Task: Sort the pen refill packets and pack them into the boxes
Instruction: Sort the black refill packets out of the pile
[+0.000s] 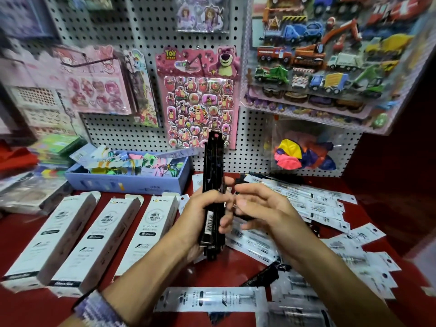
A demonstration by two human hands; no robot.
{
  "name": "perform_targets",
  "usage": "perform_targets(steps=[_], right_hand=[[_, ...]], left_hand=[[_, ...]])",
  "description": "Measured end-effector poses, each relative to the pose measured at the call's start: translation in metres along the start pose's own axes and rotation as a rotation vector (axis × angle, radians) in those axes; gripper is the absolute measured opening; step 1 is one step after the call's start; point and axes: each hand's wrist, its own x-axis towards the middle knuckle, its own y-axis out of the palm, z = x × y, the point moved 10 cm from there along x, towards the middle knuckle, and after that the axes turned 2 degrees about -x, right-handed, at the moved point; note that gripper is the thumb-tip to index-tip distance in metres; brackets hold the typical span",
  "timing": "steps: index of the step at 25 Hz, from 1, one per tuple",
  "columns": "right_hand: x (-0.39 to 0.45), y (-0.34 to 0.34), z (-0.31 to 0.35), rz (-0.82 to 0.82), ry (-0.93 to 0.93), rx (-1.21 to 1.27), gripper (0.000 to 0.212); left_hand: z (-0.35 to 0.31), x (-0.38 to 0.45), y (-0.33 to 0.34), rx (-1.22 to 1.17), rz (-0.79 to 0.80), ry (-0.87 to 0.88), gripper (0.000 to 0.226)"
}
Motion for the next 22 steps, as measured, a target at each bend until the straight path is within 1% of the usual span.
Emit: perform_targets(steps=[1,3,5,7,10,12,15,17,18,20,22], right_hand=[[0.000,0.003,0.001,0.001,-0.021,-0.001,0.034],[0.001,0.001,0.001,-0.029,-0.027,0.061,0.043],[0.003,0.000,0.001,-0.043,-0.032,0.138,0.045],[0.004,0.000,-0.001,-0.065,-0.033,0.165,0.033],[0.001,0.001,-0.006,-0.093,-0.001,0.128,0.013],[-0.001,0.001,-0.007,-0.104,0.004,0.095,0.007],[0.000,-0.011,-0.017,-0.213,0.058,0.143,0.020],[0.001,-0.013,-0.023,-0.225,0.085,0.230,0.023],[0.002,-0.012,-0.022,-0.204,0.084,0.246,0.023],[0.004,-0.012,-0.016,-0.155,0.047,0.228,0.023],[0.005,-0.009,-0.004,-0.090,-0.011,0.219,0.032]], left_hand=[[0.003,-0.002,0.003,0.015,0.006,-0.029,0.017],[0.008,-0.006,0.003,0.115,-0.027,-0.050,0.026],[0.011,-0.008,-0.002,0.203,-0.084,-0.031,0.031],[0.011,-0.009,-0.003,0.237,-0.104,0.001,0.034],[0.014,-0.007,-0.005,0.243,-0.114,-0.019,0.032],[0.018,-0.007,-0.005,0.241,-0.118,-0.046,0.029],[0.024,-0.006,-0.006,0.173,-0.102,-0.107,0.023],[0.029,-0.007,-0.002,0.194,-0.042,-0.138,0.016],[0.028,-0.008,0.002,0.243,-0.022,-0.123,0.013],[0.018,-0.009,0.005,0.310,-0.028,-0.017,0.008],[0.002,-0.008,0.007,0.337,-0.025,0.124,0.019]])
